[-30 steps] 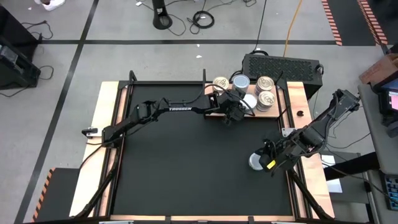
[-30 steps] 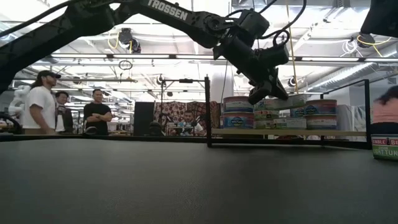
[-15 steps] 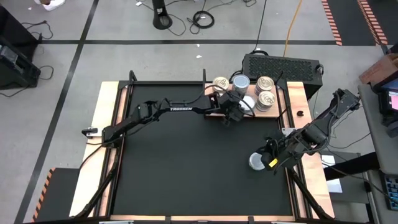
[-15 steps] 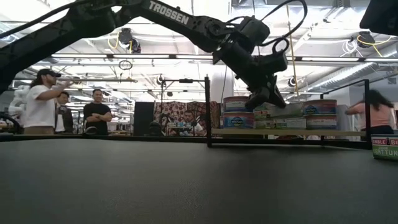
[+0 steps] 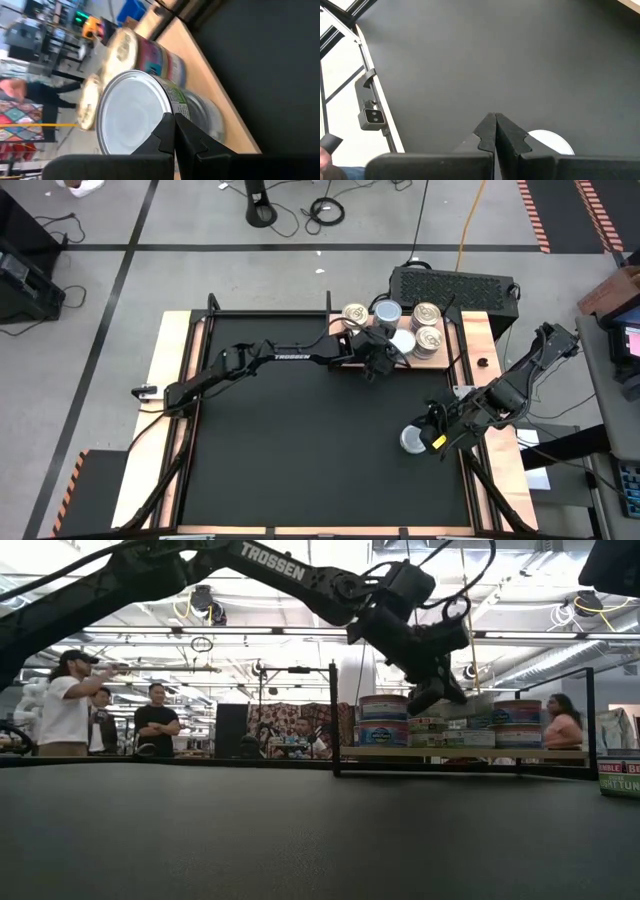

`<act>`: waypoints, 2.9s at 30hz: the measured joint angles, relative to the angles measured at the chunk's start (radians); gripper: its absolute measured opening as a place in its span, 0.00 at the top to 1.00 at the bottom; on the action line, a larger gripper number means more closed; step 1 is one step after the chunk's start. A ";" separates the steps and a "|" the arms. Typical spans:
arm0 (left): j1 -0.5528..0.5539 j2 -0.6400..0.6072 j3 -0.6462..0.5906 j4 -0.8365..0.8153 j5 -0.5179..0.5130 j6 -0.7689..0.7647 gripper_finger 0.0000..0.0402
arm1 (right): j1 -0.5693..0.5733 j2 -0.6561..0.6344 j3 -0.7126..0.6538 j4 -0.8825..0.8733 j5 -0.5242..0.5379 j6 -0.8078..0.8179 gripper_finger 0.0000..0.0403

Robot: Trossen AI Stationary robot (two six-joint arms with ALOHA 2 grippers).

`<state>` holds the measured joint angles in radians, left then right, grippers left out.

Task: Stack canned seafood by type on shelf
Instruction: Stack the green tuna can on top of the other green tuna can on the shelf

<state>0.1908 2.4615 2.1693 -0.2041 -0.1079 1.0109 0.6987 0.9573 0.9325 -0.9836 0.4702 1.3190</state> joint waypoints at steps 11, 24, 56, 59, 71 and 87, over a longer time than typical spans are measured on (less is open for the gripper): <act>-0.001 0.006 0.000 -0.024 0.027 -0.009 1.00 | 0.000 0.000 0.000 0.000 -0.002 -0.004 1.00; 0.013 0.006 0.000 -0.025 0.043 -0.012 1.00 | 0.000 0.000 0.000 0.001 -0.004 -0.011 1.00; -0.021 -0.235 0.000 -0.157 -0.015 -0.318 0.86 | -0.068 0.001 0.104 -0.012 0.008 -0.152 1.00; -0.003 -0.349 0.000 -0.257 0.068 -0.420 0.86 | -0.132 0.000 0.194 -0.088 0.050 -0.232 1.00; 0.101 -0.756 -0.287 -0.635 0.208 -0.674 0.98 | -0.595 0.007 0.292 -0.194 -0.130 -0.676 1.00; 0.130 -1.363 -1.271 0.228 0.211 -1.104 0.98 | -1.176 0.244 0.291 -0.172 -0.486 -1.072 1.00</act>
<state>0.3207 1.0984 0.8978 0.0242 0.1032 -0.0932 -0.4773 1.2008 1.2237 -1.1559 -0.0160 0.2466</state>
